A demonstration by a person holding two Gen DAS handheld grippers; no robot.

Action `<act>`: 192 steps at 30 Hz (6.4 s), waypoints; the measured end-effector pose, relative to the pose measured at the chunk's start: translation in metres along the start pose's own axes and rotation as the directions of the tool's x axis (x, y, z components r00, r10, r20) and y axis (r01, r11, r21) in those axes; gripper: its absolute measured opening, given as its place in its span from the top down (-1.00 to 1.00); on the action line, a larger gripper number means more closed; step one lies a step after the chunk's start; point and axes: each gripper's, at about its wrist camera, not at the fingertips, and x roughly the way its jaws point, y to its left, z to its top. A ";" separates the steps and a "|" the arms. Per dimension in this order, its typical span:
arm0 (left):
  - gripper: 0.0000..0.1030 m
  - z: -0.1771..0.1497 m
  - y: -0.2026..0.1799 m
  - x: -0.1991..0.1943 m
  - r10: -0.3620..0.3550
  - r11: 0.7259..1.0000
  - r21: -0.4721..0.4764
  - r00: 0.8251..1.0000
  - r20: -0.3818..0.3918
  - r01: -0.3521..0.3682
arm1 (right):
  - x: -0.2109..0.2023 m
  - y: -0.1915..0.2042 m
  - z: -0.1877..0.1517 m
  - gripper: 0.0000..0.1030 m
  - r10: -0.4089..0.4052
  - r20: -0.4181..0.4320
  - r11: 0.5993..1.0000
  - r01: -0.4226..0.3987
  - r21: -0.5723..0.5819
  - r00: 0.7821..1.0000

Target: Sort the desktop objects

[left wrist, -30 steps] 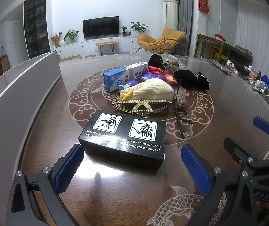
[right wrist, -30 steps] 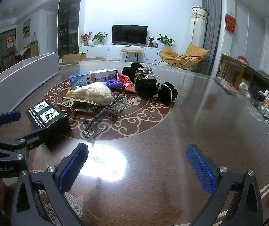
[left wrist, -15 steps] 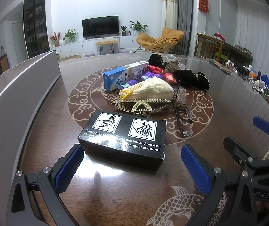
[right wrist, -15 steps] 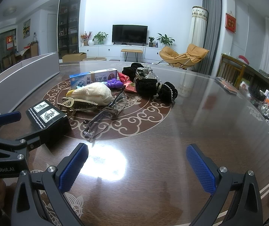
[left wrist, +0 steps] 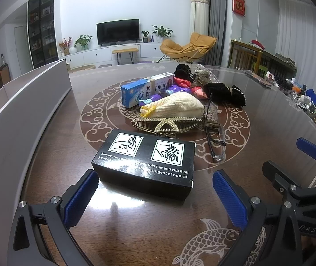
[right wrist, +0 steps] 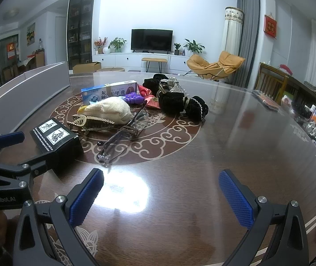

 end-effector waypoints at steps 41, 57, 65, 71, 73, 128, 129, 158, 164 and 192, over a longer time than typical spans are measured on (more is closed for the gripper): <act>-1.00 0.000 0.001 0.000 0.000 1.000 -0.002 1.000 -0.001 0.000 | -0.001 -0.003 -0.003 -1.00 -0.002 -0.007 1.000 0.002 -0.001 1.000; -1.00 0.000 0.001 0.000 0.000 1.000 -0.003 1.000 -0.001 0.000 | -0.001 -0.003 -0.002 -1.00 -0.001 -0.008 1.000 0.001 -0.001 1.000; -1.00 0.000 0.002 0.000 0.000 1.000 -0.003 1.000 -0.002 0.000 | -0.001 -0.003 -0.003 -1.00 0.002 -0.009 1.000 -0.002 -0.004 1.000; -1.00 0.000 0.002 0.000 0.000 1.000 -0.004 1.000 -0.002 0.000 | 0.000 -0.002 -0.004 -1.00 0.002 -0.012 1.000 -0.002 -0.005 1.000; -1.00 -0.001 0.000 0.000 -0.001 1.000 -0.004 1.000 -0.004 0.001 | 0.001 -0.002 -0.005 -1.00 0.003 -0.016 1.000 -0.003 -0.006 1.000; -1.00 -0.007 0.004 0.027 0.024 1.000 -0.004 0.972 -0.234 -0.025 | 0.046 -0.006 0.000 -1.00 0.049 -0.291 0.999 -0.042 0.031 0.956; -1.00 -0.007 0.004 0.027 0.023 1.000 -0.004 0.972 -0.235 -0.025 | 0.046 -0.006 0.000 -1.00 0.051 -0.292 0.999 -0.043 0.033 0.955; 0.68 0.005 0.032 0.015 -0.073 0.990 0.097 0.958 -0.276 0.103 | 0.072 -0.018 0.045 -1.00 0.304 -0.303 0.940 -0.232 0.252 0.903; 0.21 0.000 0.054 -0.006 -0.104 0.994 0.014 0.959 -0.263 0.112 | 0.119 0.017 0.077 -0.52 0.257 -0.370 0.964 -0.209 0.167 0.893; -1.00 0.055 0.010 0.090 0.120 0.993 0.033 0.942 -0.314 -0.116 | 0.083 -0.020 0.040 -0.07 0.204 -0.390 0.979 -0.195 0.063 0.898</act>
